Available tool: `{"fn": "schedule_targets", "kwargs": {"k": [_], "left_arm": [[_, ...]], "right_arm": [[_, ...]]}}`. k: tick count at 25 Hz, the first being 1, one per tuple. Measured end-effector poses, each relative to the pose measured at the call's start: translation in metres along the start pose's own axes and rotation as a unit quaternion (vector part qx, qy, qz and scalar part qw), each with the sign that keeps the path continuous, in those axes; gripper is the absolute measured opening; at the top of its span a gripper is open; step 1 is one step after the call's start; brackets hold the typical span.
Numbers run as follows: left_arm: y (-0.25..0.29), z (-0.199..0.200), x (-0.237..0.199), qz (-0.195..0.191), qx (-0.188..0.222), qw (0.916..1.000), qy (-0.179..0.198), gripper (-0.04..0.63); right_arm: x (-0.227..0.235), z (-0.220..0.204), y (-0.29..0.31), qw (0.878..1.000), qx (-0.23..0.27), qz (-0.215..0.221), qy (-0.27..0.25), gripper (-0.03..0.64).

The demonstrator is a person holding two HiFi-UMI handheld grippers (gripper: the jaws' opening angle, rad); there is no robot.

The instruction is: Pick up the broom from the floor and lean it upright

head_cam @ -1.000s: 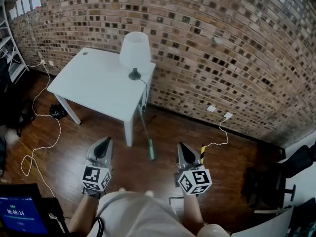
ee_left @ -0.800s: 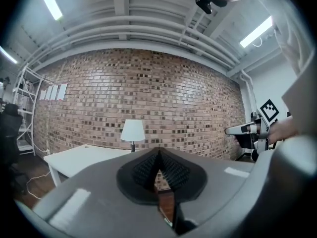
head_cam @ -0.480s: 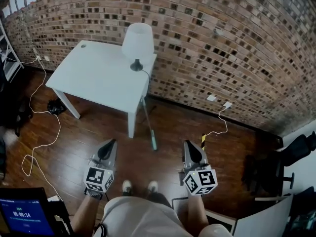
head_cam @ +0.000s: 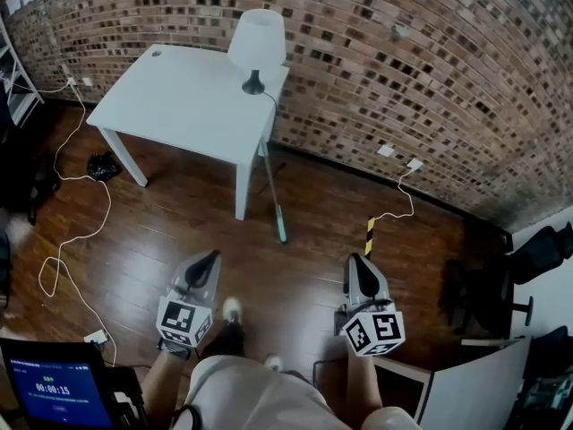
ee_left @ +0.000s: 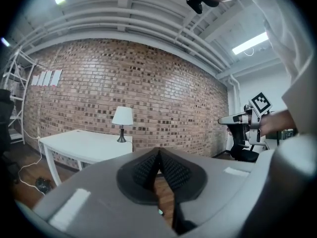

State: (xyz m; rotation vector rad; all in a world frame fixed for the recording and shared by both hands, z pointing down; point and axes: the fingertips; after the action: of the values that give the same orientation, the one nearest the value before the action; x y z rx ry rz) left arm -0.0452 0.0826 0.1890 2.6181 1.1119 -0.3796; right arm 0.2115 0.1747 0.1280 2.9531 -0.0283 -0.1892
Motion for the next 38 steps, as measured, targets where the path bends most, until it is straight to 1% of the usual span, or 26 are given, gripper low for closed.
{"fn": "schedule_targets", "kwargs": {"k": [2, 4, 5, 7, 10, 12, 14, 18, 21, 24, 28, 30, 33, 38], "left_arm": [[-0.016, -0.005, 0.010, 0.006, 0.008, 0.9999, 0.000, 0.000], [-0.036, -0.008, 0.028, 0.014, 0.017, 0.9997, 0.012, 0.000], [-0.047, -0.011, 0.039, 0.021, 0.022, 0.9993, 0.020, 0.000], [-0.076, -0.017, 0.057, 0.048, 0.029, 0.9979, 0.031, 0.000], [-0.122, -0.027, 0.078, 0.087, 0.033, 0.9952, 0.030, 0.000], [-0.146, -0.031, 0.099, 0.099, 0.033, 0.9942, 0.025, 0.000], [-0.168, -0.032, 0.121, 0.103, 0.032, 0.9938, 0.026, 0.000], [-0.200, -0.027, 0.151, 0.096, 0.038, 0.9940, 0.037, 0.000], [-0.212, -0.026, 0.166, 0.079, 0.039, 0.9952, 0.042, 0.000], [-0.214, -0.020, 0.174, 0.065, 0.042, 0.9955, 0.055, 0.000], [-0.223, -0.012, 0.176, 0.053, 0.039, 0.9952, 0.072, 0.000], [-0.228, -0.010, 0.171, 0.051, 0.042, 0.9953, 0.071, 0.000], [-0.231, -0.008, 0.167, 0.044, 0.046, 0.9955, 0.070, 0.000], [-0.228, 0.001, 0.167, 0.031, 0.050, 0.9958, 0.070, 0.000]], "right_arm": [[-0.007, 0.001, -0.017, 1.000, 0.005, 0.010, -0.008, 0.012], [-0.011, 0.000, -0.045, 1.000, 0.017, 0.017, -0.008, 0.012], [-0.011, 0.000, -0.062, 0.999, 0.023, 0.020, -0.009, 0.012], [-0.012, -0.001, -0.095, 0.999, 0.036, 0.029, -0.012, 0.012], [-0.016, -0.005, -0.145, 0.998, 0.045, 0.042, -0.016, 0.012], [-0.014, -0.006, -0.178, 0.998, 0.050, 0.047, -0.016, 0.012], [-0.012, -0.005, -0.209, 0.997, 0.059, 0.049, -0.014, 0.012], [-0.020, -0.003, -0.241, 0.996, 0.071, 0.047, -0.011, 0.012], [-0.027, -0.013, -0.254, 0.998, 0.050, 0.035, -0.004, 0.012], [-0.031, -0.018, -0.259, 0.999, 0.042, 0.024, 0.010, 0.012], [-0.048, -0.014, -0.267, 0.999, 0.040, 0.021, 0.008, 0.011], [-0.058, -0.012, -0.266, 0.999, 0.039, 0.021, 0.001, 0.011], [-0.070, -0.006, -0.264, 0.999, 0.037, 0.018, -0.022, 0.009], [-0.081, 0.011, -0.256, 0.998, 0.046, 0.023, -0.030, 0.009]]}}
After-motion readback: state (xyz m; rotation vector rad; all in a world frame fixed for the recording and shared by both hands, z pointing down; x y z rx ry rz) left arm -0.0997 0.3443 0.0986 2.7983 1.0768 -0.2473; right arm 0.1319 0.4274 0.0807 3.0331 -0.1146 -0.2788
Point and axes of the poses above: the fingertips, and each gripper's own axes: y forward along the fingers, x to its right, z out of its top, and after that the axes turned 14 degrees about -y, right-handed
